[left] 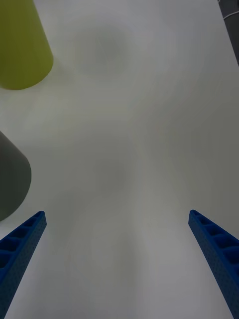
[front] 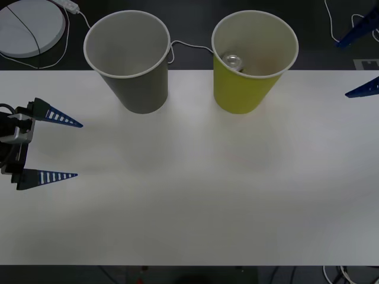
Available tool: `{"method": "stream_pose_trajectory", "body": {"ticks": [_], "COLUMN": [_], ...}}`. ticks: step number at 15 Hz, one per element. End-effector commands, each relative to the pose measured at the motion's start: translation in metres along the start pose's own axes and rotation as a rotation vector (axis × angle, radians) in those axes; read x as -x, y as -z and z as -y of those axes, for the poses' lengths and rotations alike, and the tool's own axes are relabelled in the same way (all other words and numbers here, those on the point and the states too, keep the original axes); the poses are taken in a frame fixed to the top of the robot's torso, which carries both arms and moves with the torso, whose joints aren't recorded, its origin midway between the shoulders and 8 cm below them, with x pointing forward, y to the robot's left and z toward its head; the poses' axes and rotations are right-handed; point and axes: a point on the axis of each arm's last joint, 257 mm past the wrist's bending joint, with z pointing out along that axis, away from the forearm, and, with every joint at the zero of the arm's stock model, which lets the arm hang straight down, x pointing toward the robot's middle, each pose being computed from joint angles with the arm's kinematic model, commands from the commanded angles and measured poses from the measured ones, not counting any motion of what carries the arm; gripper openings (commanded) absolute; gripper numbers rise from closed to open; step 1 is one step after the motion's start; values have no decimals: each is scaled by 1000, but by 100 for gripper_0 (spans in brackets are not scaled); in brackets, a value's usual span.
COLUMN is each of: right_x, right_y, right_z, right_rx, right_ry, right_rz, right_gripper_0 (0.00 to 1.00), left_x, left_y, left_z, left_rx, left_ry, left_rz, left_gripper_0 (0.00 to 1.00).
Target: Put the can into the green bin and the plastic bottle into the gray bin
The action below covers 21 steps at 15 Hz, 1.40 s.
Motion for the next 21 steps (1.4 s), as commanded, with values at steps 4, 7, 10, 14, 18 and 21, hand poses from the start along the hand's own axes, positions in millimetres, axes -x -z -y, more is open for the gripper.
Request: {"method": "stream_pose_trajectory", "body": {"ticks": [4,7,10,14,18,21], "right_x": [-27,-40,-54,-73,-87,-99], "right_y": [-13,-22,-30,-41,-57,-64], "right_z": [-33,-46,-58,-70,-76,-80], "right_rx": [16,21,21,13,-19,-27], "right_ry": [96,132,166,173,149,133], "right_rz": [106,161,186,175,164,155], "right_gripper_0": [100,100,100,100,100,100], "left_x": [0,0,0,0,0,0], "left_y": [0,0,0,0,0,0], "left_z": [0,0,0,0,0,0], "left_rx": [0,0,0,0,0,0], "left_ry": [0,0,0,0,0,0], "left_rz": [0,0,0,0,0,0], "left_gripper_0": [100,100,100,100,100,100]}}
